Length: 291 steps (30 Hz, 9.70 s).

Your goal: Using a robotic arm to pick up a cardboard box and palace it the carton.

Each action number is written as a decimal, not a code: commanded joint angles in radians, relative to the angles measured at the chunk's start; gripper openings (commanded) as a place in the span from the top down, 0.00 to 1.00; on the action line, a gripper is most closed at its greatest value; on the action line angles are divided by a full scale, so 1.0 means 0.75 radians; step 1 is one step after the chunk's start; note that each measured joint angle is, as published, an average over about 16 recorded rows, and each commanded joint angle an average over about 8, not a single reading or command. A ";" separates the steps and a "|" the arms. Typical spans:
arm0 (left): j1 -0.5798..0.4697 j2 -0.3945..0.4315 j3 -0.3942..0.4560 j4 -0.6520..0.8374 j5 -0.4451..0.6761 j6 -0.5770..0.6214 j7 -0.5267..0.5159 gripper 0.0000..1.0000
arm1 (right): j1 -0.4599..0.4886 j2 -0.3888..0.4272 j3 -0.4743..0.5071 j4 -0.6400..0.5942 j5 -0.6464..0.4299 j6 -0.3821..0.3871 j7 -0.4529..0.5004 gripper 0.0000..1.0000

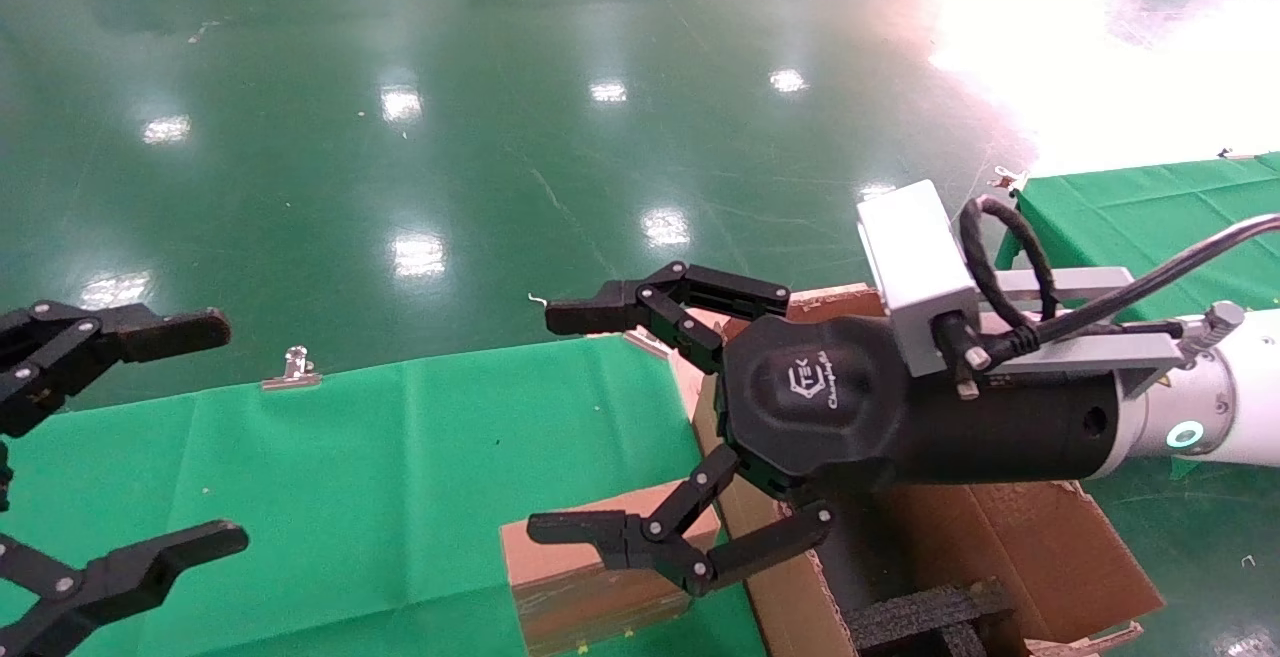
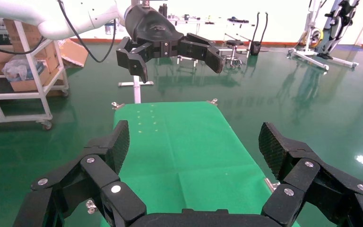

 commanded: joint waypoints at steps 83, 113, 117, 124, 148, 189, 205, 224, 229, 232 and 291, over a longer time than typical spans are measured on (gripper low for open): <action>0.000 0.000 0.000 0.000 0.000 0.000 0.000 0.00 | 0.769 -0.531 -0.914 -0.390 -1.243 -0.113 0.001 0.97; 0.000 0.000 0.000 0.000 0.000 0.000 0.000 0.00 | 0.755 -0.516 -0.888 -0.378 -1.231 -0.108 0.004 1.00; 0.000 0.000 0.000 0.000 0.000 0.000 0.000 0.00 | 0.756 -0.513 -0.888 -0.379 -1.226 -0.101 0.005 1.00; 0.000 0.000 0.000 0.001 0.000 0.000 0.000 0.00 | 0.815 -0.486 -0.860 -0.420 -1.156 -0.095 -0.005 1.00; 0.000 0.000 0.000 0.001 -0.001 0.000 0.000 0.00 | 1.350 -0.301 -1.010 -0.572 -0.897 -0.127 -0.085 1.00; 0.000 -0.001 0.000 0.001 -0.001 -0.001 0.000 0.00 | 1.541 0.318 -1.443 -0.259 -1.005 -0.092 0.201 1.00; 0.000 -0.001 0.001 0.001 -0.001 -0.001 0.000 0.00 | 1.390 0.422 -1.502 -0.197 -1.043 0.148 0.843 1.00; 0.001 -0.001 0.000 0.001 -0.001 -0.002 0.001 0.00 | 1.282 0.542 -1.562 0.085 -1.116 0.322 1.502 1.00; 0.001 -0.001 0.001 0.001 -0.001 -0.002 0.001 0.00 | 1.280 0.535 -1.563 0.065 -1.118 0.321 1.502 1.00; 0.001 -0.001 0.001 0.002 -0.001 -0.002 0.001 0.00 | 1.271 0.526 -1.571 0.055 -1.132 0.331 1.537 1.00; 0.001 -0.001 0.001 0.002 -0.002 -0.002 0.001 0.00 | 0.815 0.292 -1.814 0.008 -1.520 0.831 2.134 1.00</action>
